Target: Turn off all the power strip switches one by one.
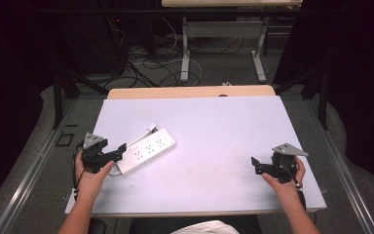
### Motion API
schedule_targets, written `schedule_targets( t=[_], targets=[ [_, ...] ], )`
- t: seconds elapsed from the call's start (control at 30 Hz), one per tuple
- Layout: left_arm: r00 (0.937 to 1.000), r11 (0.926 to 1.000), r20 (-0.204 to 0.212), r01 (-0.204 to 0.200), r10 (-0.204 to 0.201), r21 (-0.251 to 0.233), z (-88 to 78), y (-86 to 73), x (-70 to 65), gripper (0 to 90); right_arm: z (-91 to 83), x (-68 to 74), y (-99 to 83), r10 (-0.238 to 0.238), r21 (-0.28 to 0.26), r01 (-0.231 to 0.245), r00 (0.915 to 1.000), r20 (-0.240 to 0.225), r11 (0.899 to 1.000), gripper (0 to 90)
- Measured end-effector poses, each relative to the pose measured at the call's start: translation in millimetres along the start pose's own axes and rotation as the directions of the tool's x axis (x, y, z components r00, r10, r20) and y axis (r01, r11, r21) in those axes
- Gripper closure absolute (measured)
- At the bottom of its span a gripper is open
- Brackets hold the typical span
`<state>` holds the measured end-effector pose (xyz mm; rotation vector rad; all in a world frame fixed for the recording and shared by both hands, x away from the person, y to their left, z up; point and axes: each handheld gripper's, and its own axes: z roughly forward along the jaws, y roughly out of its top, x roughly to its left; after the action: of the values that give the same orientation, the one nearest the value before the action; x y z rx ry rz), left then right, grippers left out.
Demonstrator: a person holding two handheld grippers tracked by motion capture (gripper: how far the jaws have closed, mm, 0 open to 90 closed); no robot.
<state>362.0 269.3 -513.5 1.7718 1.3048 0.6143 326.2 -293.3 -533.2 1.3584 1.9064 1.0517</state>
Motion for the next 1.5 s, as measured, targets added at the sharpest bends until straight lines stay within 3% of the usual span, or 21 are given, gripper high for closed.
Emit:
schedule_targets(
  t=[0.07, 0.17, 0.27, 0.47, 0.57, 0.63, 0.73, 0.93, 1.1, 1.2, 1.33, 1.5],
  targets=[
    [1.0000, 1.0000, 0.007, 0.000, 0.000, 0.001, 2.7, 4.7, 0.3, 24.4, -1.3, 1.4, -0.4, 0.021, -0.001, -0.021, 0.9998, 0.001, 1.000, 5.3],
    [0.9991, 0.9991, 0.010, -0.042, 0.042, -0.010, 2.5, 12.6, 0.7, 31.4, -1.5, 2.4, 0.3, 0.025, -0.012, -0.024, 0.9996, 0.014, 1.000, 5.9],
    [0.9991, 0.9991, 0.009, -0.042, 0.043, -0.008, 1.8, 17.4, 2.7, 39.3, 0.0, 2.4, 0.8, 0.021, -0.013, -0.021, 0.9997, 0.010, 1.000, 6.0],
    [0.9998, 0.9991, -0.020, -0.006, 0.007, 0.043, -1.9, 24.3, 11.1, 42.2, 3.0, 3.5, 0.7, 0.021, -0.006, -0.021, 0.9998, 0.005, 1.000, 6.4],
    [0.9986, 0.9987, -0.054, 0.006, -0.003, 0.050, -1.1, 27.8, 14.9, 50.8, 3.8, 3.9, 0.5, 0.027, -0.005, -0.027, 0.9996, 0.002, 1.000, 6.5],
    [0.9981, 0.9978, -0.052, 0.036, -0.033, 0.056, -0.2, 30.7, 17.8, 54.1, 4.3, 6.1, 0.7, 0.036, 0.004, -0.036, 0.9994, 0.002, 0.999, 6.5],
    [0.9972, 0.9969, -0.066, 0.042, -0.037, 0.067, 0.4, 34.2, 20.0, 61.6, 4.4, 8.0, 0.6, 0.020, 0.003, -0.020, 0.9998, 0.002, 1.000, 6.5],
    [0.9973, 0.9964, -0.054, 0.053, -0.049, 0.067, -3.0, 32.0, 23.6, 77.2, 4.0, 9.6, -0.6, 0.030, -0.001, -0.030, 0.9996, 0.004, 1.000, 6.5],
    [0.9955, 0.9927, -0.029, 0.092, -0.090, 0.078, -6.3, 21.7, 28.7, 89.5, 3.9, 9.6, -0.7, 0.027, -0.004, -0.027, 0.9996, 0.002, 1.000, 6.5],
    [0.9946, 0.9916, -0.029, 0.102, -0.100, 0.079, -7.7, 17.6, 29.6, 89.9, 3.7, 9.1, -1.0, 0.018, 0.016, -0.017, 0.9997, -0.015, 1.000, 6.5],
    [0.9973, 0.9916, -0.027, 0.071, -0.069, 0.108, -9.7, 15.6, 28.3, 89.9, 5.6, 8.3, -1.8, 0.008, 0.024, -0.008, 0.9998, -0.017, 1.000, 6.5],
    [0.9971, 0.9917, -0.017, 0.075, -0.074, 0.104, -9.3, 12.8, 26.5, 89.9, 6.1, 9.0, -1.6, 0.019, 0.026, -0.018, 0.9990, -0.040, 0.999, 6.4]
  ],
)
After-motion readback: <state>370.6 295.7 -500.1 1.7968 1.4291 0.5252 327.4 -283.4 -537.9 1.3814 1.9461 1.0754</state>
